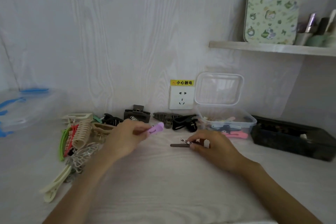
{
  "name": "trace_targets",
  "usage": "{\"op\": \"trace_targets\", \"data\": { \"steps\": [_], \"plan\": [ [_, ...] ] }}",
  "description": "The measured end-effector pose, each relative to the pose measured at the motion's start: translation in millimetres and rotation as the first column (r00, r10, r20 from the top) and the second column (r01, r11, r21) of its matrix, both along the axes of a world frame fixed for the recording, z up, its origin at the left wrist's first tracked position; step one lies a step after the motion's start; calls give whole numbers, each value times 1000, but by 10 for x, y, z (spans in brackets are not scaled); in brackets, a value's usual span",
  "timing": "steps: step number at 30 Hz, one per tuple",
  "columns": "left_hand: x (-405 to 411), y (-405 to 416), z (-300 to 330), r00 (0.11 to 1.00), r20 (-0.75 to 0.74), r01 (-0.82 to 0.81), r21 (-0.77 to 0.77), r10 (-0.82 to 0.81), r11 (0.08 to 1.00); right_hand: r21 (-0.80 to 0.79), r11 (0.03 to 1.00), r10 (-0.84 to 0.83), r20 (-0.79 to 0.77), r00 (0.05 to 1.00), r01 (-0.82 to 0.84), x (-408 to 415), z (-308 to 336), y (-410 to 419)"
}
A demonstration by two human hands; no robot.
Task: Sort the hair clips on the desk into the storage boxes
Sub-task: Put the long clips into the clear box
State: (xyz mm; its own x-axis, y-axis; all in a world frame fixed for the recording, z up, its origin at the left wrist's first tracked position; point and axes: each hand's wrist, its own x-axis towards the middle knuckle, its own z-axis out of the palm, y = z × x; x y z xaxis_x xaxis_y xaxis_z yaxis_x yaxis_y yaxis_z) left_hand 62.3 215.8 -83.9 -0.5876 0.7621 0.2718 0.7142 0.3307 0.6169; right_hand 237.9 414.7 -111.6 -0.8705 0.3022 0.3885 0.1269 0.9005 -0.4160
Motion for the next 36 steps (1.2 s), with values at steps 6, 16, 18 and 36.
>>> {"op": "trace_targets", "data": {
  "steps": [6,16,18,36],
  "plan": [
    [166,366,126,937,338,-30,316,-83,948,-91,972,-226,-610,760,216,102,232,271],
    [600,1487,529,991,-51,133,390,-123,911,-17,825,-480,-549,684,565,148,79,670],
    [730,1643,521,985,-115,158,314,-128,936,-86,800,-545,-518,659,594,137,69,654],
    [-234,40,-35,909,-367,-276,-178,197,944,23,802,-514,-481,710,596,166,112,467]
  ]
}}
